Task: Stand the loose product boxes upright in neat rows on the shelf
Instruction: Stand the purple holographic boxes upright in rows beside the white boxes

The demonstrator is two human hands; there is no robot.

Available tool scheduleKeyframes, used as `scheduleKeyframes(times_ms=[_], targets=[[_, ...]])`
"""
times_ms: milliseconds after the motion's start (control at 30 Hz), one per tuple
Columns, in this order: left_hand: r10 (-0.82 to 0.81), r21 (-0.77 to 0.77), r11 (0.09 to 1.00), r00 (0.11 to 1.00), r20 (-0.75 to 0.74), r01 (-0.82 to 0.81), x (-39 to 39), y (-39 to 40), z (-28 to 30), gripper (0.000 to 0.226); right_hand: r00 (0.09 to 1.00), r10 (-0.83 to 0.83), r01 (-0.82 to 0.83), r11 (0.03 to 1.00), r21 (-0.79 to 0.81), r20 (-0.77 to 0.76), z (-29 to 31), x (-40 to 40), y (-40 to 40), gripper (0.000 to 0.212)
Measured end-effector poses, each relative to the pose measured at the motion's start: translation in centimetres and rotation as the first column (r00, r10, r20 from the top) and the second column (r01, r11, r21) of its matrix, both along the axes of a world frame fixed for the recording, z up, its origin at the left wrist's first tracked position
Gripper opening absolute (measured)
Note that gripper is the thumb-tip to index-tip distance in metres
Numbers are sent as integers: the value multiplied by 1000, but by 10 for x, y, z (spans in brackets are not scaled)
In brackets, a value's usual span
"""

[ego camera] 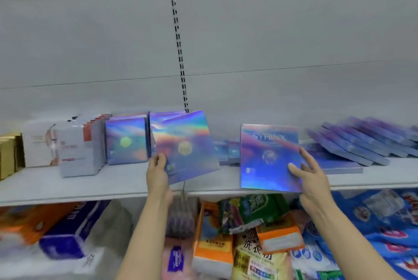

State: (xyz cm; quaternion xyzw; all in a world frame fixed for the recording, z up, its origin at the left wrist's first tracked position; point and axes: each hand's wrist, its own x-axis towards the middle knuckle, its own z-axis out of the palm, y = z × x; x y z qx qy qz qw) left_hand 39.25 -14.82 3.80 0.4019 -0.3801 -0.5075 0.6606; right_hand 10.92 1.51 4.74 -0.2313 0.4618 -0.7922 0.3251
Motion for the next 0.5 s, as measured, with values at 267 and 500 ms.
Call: scheduleKeyframes(times_ms=[267,500], targets=[[43,7,999,996,82,-44,102,-40,-9,22,996,69,-68,998,16,-58,0,75,-50,56],[53,65,996,988,146,-63,183,-98,-15,12,988,124,-128,991,-30,-97,-3,143,-93,53]])
